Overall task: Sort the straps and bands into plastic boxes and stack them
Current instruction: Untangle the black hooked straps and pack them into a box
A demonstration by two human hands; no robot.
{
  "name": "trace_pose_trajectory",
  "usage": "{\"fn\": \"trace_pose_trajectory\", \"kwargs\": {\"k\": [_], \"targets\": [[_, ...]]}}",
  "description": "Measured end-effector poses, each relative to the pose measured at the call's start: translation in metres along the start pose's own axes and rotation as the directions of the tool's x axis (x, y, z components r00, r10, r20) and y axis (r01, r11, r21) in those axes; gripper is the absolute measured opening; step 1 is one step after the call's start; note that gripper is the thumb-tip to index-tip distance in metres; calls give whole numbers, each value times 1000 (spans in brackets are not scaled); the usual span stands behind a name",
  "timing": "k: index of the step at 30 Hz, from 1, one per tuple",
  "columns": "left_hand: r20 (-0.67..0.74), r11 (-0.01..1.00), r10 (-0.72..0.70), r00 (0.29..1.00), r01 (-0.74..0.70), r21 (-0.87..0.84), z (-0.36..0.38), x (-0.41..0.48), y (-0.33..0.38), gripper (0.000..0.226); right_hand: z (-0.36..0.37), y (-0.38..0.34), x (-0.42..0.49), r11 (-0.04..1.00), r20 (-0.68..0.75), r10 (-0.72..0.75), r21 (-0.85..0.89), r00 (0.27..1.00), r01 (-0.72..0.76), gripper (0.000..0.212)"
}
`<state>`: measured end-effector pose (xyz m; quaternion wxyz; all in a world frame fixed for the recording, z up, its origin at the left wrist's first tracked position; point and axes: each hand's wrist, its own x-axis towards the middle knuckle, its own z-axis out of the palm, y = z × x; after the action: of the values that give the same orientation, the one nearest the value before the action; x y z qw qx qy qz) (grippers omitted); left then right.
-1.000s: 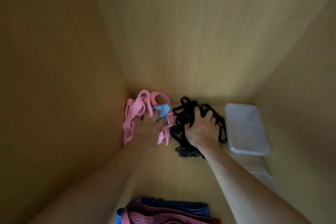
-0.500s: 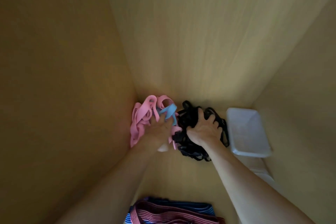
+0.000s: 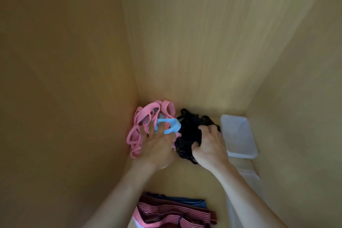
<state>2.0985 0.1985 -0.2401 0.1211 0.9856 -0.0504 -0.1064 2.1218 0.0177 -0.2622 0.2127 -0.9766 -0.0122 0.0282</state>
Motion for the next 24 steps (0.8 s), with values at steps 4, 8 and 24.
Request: {"fn": "trace_pose_trajectory", "kwargs": {"k": [4, 8, 24], "targets": [[-95, 998, 35, 995, -39, -41, -6, -12, -6, 30, 4, -8, -8, 999, -2, -51, 2, 999, 51, 56], [-157, 979, 111, 981, -134, -151, 1, -26, -14, 25, 17, -9, -23, 995, 28, -96, 23, 995, 95, 55], [50, 968, 221, 974, -212, -132, 86, -130, -46, 86, 42, 7, -130, 916, 237, -394, 17, 888, 402, 47]]}}
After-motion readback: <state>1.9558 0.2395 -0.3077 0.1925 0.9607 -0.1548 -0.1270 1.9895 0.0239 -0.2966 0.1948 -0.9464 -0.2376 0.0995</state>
